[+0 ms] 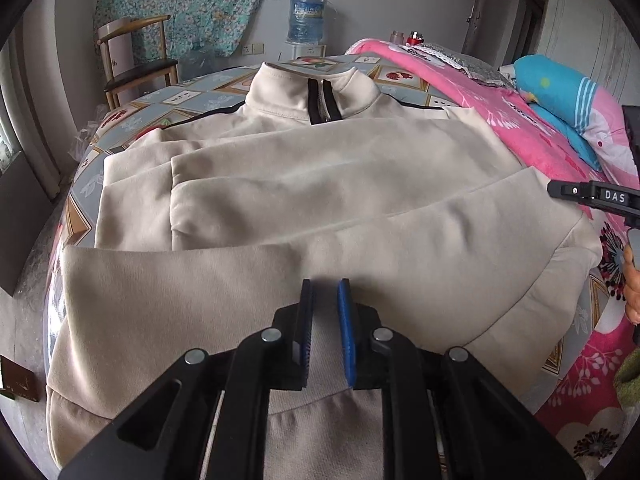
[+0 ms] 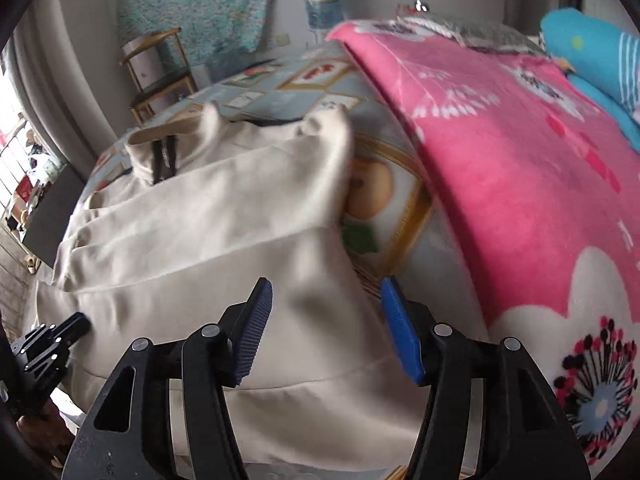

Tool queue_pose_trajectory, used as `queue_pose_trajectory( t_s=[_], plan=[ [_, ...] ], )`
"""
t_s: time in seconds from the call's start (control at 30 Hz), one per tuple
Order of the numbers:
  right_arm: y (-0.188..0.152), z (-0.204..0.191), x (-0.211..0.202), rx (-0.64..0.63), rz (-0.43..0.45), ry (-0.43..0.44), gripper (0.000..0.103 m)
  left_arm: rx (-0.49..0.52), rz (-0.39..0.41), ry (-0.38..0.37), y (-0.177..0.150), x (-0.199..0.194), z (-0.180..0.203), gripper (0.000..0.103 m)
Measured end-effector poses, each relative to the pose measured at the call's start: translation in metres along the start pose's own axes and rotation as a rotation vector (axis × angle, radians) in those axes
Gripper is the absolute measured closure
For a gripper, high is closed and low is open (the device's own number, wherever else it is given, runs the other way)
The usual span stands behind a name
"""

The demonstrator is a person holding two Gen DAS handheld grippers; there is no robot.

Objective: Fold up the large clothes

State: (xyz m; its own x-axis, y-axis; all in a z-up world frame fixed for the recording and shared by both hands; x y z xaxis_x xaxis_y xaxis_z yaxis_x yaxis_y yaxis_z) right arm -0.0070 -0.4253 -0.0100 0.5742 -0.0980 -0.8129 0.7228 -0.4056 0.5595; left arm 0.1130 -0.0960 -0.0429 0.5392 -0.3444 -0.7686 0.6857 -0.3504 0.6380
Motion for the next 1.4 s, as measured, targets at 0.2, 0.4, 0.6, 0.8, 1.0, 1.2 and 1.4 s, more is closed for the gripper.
queue_pose_trajectory(
  t_s=[0.2, 0.4, 0.6, 0.8, 1.0, 1.2, 1.4],
  plan=[
    [-0.002, -0.01, -0.005, -0.064, 0.021, 0.014, 0.096, 0.003, 0.004, 0.005, 0.0, -0.001, 0.0, 0.09],
    [0.002, -0.008, 0.001, -0.072, 0.117, -0.077, 0.097, 0.014, 0.007, 0.006, 0.0, -0.001, 0.0, 0.09],
    [0.009, 0.022, -0.007, 0.06, 0.138, -0.051, 0.08, 0.031, 0.004, -0.003, 0.0, -0.001, 0.0, 0.09],
    [-0.014, -0.028, -0.064, -0.077, 0.19, 0.133, 0.058, 0.017, 0.008, -0.009, -0.001, -0.001, -0.001, 0.09],
    [-0.063, -0.097, -0.036, -0.253, 0.065, 0.237, 0.057, 0.052, 0.008, -0.004, -0.002, -0.001, 0.001, 0.09],
    [-0.079, -0.086, -0.021, -0.193, 0.003, 0.167, 0.059, 0.038, -0.009, -0.032, 0.001, -0.001, -0.004, 0.09],
    [-0.083, -0.117, -0.041, -0.233, 0.054, 0.288, 0.058, 0.002, -0.018, -0.065, 0.002, 0.0, -0.008, 0.09]
  ],
)
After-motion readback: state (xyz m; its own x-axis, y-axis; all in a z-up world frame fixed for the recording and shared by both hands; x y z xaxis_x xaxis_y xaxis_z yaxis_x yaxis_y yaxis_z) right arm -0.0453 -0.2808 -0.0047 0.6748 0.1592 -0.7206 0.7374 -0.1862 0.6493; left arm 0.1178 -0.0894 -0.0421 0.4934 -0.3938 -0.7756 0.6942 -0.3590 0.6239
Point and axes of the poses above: each gripper's, at about its wrist camera, not at the fingertips, and x roughly the way its jaws point, z to its right, y to its top, the point moved 1 cm from there along x, roughly the way its jaws point, and after that the axes turned 2 degrees about y, right-handed, at the moved point
